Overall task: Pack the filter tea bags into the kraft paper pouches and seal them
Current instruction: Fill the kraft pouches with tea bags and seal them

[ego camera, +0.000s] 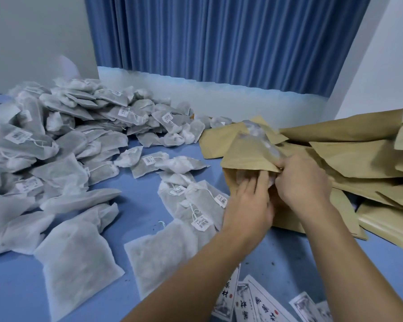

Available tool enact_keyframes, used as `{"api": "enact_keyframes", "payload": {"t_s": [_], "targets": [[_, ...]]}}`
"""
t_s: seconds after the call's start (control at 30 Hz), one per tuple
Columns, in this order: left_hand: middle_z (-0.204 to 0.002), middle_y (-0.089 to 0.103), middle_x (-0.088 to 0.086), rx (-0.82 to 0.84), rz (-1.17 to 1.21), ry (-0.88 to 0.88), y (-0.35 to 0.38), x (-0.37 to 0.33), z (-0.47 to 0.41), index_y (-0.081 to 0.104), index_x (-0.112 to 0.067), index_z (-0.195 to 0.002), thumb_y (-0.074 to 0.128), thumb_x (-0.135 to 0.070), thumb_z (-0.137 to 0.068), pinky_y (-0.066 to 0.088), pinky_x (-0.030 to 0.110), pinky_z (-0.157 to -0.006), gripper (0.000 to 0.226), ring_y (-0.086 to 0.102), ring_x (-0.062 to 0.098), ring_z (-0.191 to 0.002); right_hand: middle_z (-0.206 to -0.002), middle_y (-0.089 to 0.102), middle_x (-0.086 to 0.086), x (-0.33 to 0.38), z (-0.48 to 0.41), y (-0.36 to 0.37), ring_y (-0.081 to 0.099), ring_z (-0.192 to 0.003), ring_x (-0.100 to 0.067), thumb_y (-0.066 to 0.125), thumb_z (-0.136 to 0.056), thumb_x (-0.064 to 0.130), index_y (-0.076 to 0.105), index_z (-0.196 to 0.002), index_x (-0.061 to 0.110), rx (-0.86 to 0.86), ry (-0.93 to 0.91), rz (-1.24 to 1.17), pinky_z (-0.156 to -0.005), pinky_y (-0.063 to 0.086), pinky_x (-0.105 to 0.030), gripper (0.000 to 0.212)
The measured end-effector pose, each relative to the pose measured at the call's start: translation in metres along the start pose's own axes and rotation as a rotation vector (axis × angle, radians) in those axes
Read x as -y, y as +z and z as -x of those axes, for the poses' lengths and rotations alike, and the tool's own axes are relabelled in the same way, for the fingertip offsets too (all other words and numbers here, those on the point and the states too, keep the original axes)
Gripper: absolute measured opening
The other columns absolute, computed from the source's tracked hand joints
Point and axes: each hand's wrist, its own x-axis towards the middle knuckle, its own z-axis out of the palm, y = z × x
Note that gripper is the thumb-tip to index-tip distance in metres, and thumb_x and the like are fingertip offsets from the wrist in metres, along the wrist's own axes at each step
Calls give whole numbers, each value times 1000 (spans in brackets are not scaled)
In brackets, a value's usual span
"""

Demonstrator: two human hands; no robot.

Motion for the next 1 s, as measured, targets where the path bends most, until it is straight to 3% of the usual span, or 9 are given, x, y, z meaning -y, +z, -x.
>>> {"api": "enact_keyframes", "payload": {"t_s": [0.13, 0.23, 0.33, 0.4, 0.5, 0.57, 0.77, 0.87, 1.0], "targets": [[-125, 58, -2, -187, -273, -128, -28, -4, 21, 60, -24, -119, 58, -29, -80, 35, 57, -105, 40, 55, 24, -114, -106, 65, -11, -1, 1, -1, 62, -98, -36, 57, -86, 20, 67, -110, 24, -2, 24, 2, -70, 36, -34, 26], [-157, 24, 7, 54, -307, -454, -34, 6, 38, 40, -32, -134, 60, -19, -78, 22, 59, -112, 61, 27, 35, -142, -96, 62, -9, 1, 6, -6, 57, -86, -34, 57, -86, 15, 62, -85, 24, 6, 26, -11, -68, 36, -34, 11], [-162, -6, 17, 112, -333, -527, -40, 16, 42, 12, -43, -146, 60, -3, -79, 29, 48, -108, 91, 11, 40, -145, -69, 41, -1, 6, 12, -7, 45, -74, -30, 58, -85, 9, 39, -63, 24, -6, 49, -13, -64, 36, -32, 33], [-160, -1, 18, 95, -303, -519, -46, 15, 42, 15, -40, -146, 58, 6, -76, 37, 41, -103, 93, 17, 38, -142, -67, 34, 2, 8, 14, -8, 43, -75, -28, 58, -85, 9, 43, -66, 24, 2, 38, -3, -65, 36, -32, 28], [-139, 32, 9, 5, -88, -515, -53, 16, 44, 36, -27, -130, 51, 14, -73, 45, 33, -90, 72, 39, 28, -123, -69, 36, 2, 8, 14, -8, 45, -77, -29, 55, -83, 8, 58, -81, 27, 24, 14, -2, -66, 36, -32, 19], [-124, 47, 2, -128, 38, -457, -59, 17, 44, 47, -20, -123, 48, 16, -77, 47, 36, -88, 59, 48, 25, -113, -69, 38, 2, 8, 14, -9, 46, -77, -29, 54, -83, 7, 64, -86, 28, 26, 14, -9, -65, 36, -32, 23], [-96, 67, 7, -741, 273, 199, -60, -3, 40, 70, -2, -96, 62, 23, -79, 51, 31, -81, 31, 63, 23, -90, -70, 39, 0, 2, 11, -10, 47, -75, -31, 54, -82, 7, 55, -77, 30, 29, 29, -49, -64, 37, -31, 24], [-99, 63, 3, -612, 323, 240, -47, -8, 40, 69, -7, -98, 60, 20, -81, 49, 27, -82, 33, 60, 20, -93, -67, 36, 0, 1, 12, -9, 44, -73, -31, 55, -82, 7, 41, -63, 22, 4, 15, -68, -63, 36, -32, 28], [-106, 55, -2, -124, 261, -63, -25, -4, 32, 67, -12, -104, 53, 8, -86, 47, 37, -84, 30, 53, 20, -99, -68, 40, 2, 3, 13, -9, 44, -77, -30, 55, -82, 8, 49, -67, 30, 4, -13, -91, -65, 37, -32, 27]]}}
